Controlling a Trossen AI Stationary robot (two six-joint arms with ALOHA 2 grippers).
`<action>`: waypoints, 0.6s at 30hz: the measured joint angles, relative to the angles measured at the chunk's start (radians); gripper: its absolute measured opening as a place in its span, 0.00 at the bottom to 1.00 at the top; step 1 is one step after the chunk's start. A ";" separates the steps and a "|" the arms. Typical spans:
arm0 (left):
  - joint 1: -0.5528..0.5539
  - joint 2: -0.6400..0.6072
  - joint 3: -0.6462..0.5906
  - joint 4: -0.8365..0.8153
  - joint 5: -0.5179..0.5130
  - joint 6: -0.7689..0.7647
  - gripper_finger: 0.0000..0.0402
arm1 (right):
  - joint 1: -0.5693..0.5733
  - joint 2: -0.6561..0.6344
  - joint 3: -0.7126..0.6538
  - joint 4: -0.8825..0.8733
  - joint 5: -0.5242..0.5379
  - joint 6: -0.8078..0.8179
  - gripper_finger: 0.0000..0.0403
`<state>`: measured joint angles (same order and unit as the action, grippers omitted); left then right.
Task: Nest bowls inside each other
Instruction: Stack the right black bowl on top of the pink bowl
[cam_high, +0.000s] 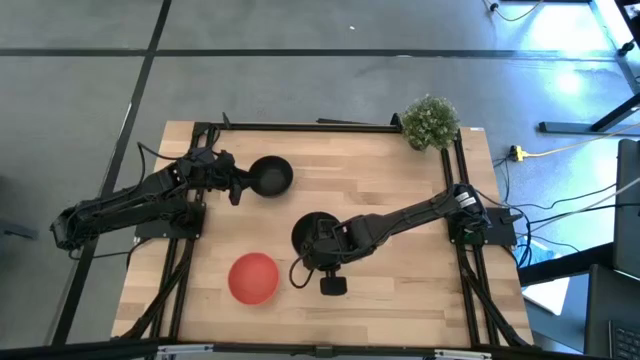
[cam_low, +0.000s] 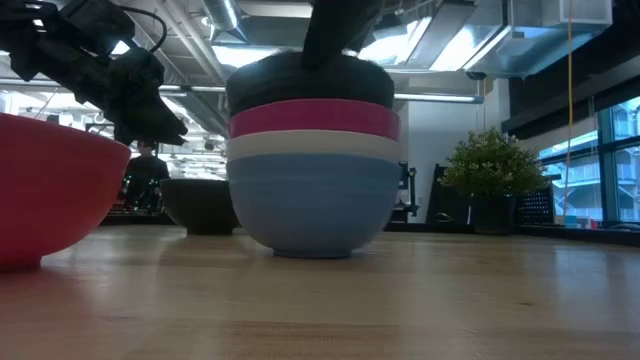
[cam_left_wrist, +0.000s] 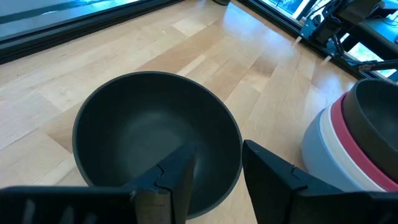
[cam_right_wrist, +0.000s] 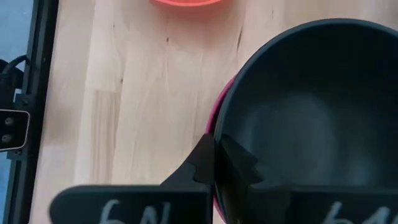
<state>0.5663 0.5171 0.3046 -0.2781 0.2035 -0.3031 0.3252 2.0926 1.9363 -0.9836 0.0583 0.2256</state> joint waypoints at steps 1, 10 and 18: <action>0.000 0.000 0.000 0.000 0.000 0.000 0.33 | 0.000 0.000 -0.013 0.009 -0.004 0.002 0.02; 0.000 0.000 0.000 0.001 0.000 0.000 0.33 | -0.001 0.001 -0.068 0.084 -0.009 -0.001 0.02; 0.000 0.000 0.000 0.000 0.000 0.000 0.33 | -0.005 0.002 -0.070 0.107 -0.027 0.002 0.20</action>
<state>0.5663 0.5171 0.3046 -0.2778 0.2032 -0.3027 0.3206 2.0945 1.8664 -0.8764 0.0308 0.2277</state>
